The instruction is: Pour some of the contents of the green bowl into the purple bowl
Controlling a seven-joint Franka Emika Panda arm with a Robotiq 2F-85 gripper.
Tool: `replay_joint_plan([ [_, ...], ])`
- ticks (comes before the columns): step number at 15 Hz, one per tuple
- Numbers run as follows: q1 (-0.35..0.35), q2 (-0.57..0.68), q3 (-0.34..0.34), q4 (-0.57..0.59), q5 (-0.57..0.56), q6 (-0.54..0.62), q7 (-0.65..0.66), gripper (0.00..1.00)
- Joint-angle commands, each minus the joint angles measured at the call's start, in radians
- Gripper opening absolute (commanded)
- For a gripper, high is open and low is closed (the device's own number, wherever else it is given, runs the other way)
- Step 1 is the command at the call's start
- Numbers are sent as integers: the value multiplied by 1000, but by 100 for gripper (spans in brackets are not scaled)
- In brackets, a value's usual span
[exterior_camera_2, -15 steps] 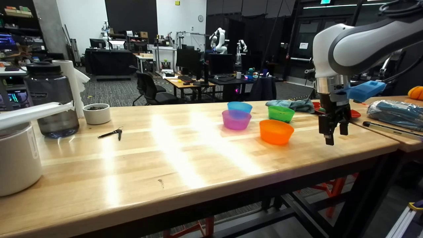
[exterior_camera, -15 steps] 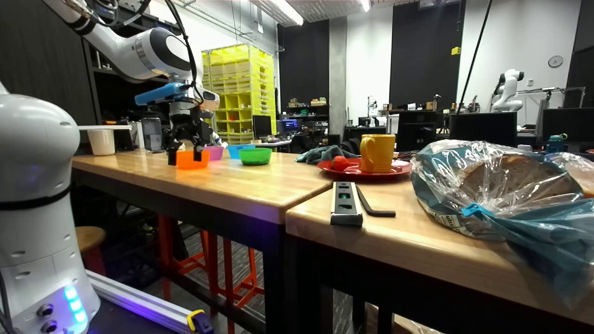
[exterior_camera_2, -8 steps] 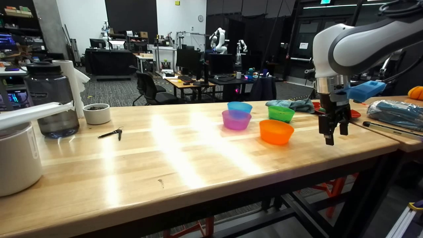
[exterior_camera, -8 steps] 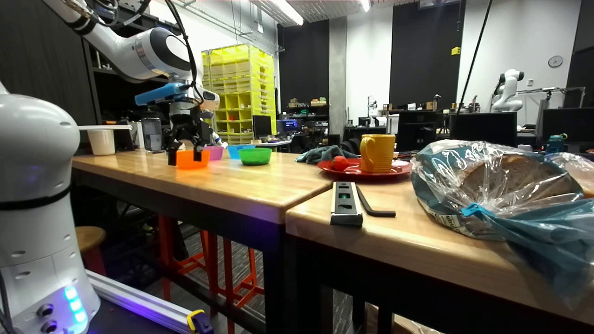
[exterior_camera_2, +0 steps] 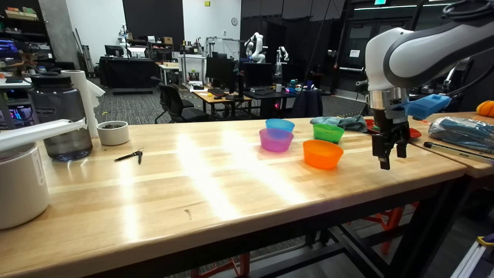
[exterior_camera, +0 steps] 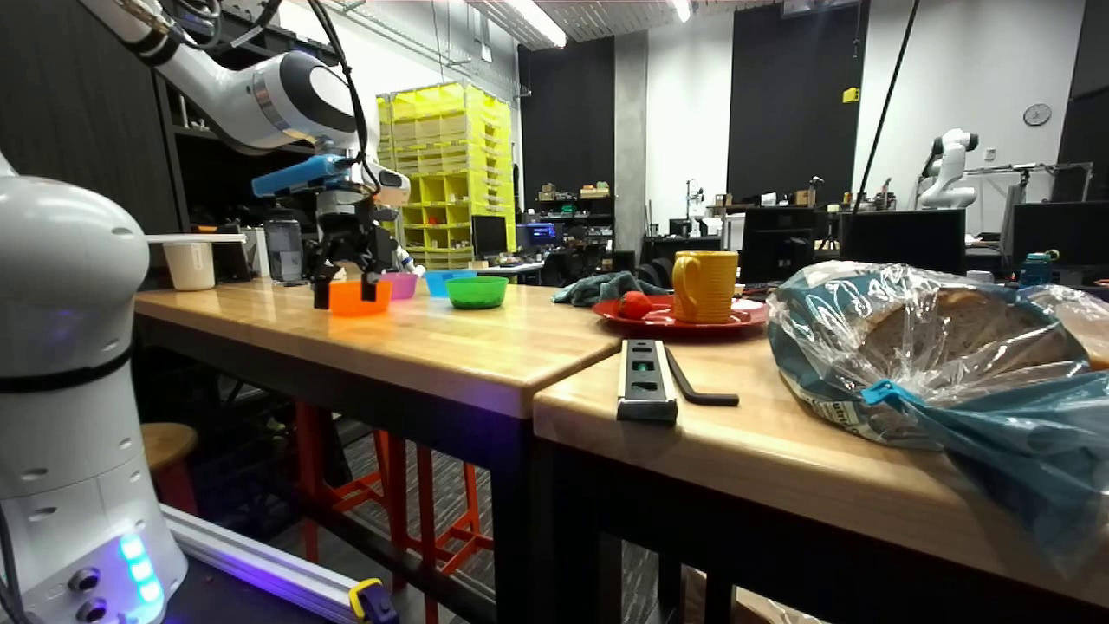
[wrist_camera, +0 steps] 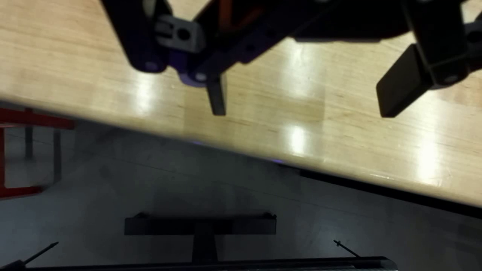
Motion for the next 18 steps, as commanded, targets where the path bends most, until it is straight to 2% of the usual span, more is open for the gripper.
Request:
replay_joint_plan([
  [1, 12, 0, -11, 2, -4, -4, 5, 100],
  [11, 4, -11, -59, 34, 15, 45, -26, 100],
  [18, -11, 69, -107, 145, 13, 132, -58, 100],
])
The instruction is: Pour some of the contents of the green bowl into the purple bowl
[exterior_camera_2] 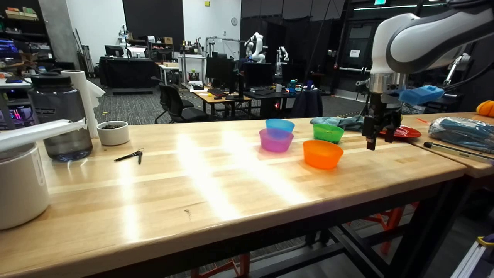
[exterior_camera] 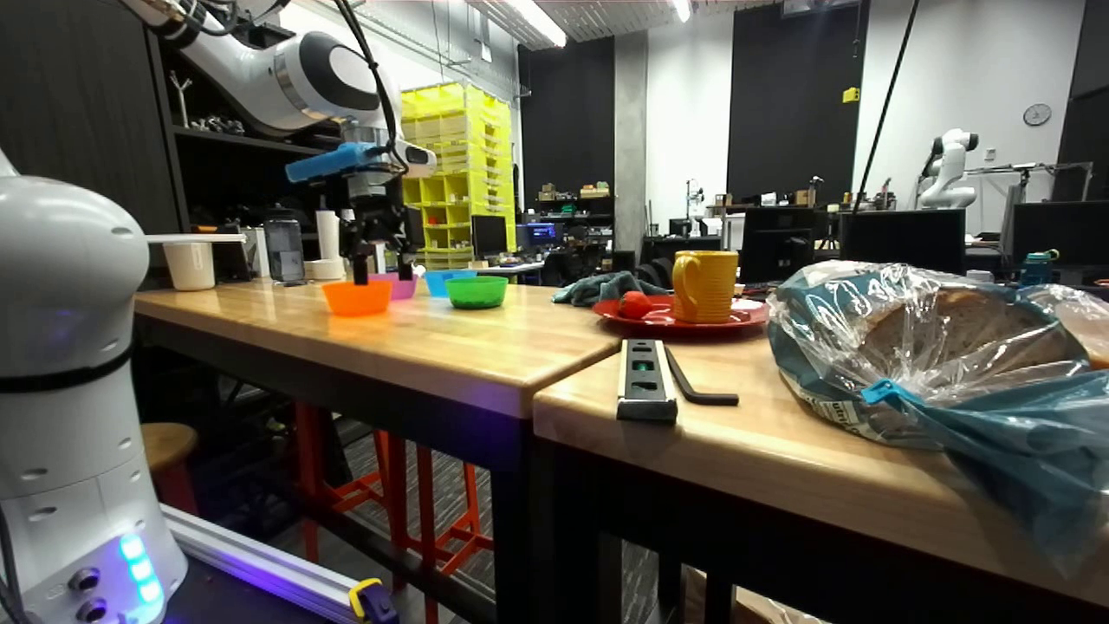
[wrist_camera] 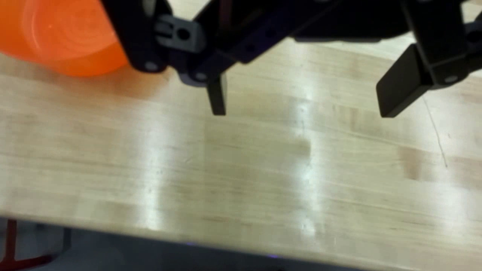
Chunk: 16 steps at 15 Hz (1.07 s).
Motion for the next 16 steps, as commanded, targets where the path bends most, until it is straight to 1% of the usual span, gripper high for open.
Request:
replay_joint_plan([
  [1, -12, 65, -26, 89, 9, 18, -38, 100],
  [8, -21, 213, -74, 262, 29, 58, -96, 100],
  [11, -22, 272, -83, 335, 42, 62, -120, 100],
  [12, -21, 287, -86, 358, 51, 44, -131, 100],
  [14, -22, 291, -88, 373, 67, 42, -152, 100],
  [15, -26, 276, -77, 339, 48, 60, -118, 100],
  [16, -26, 282, -77, 346, 50, 60, -119, 100],
])
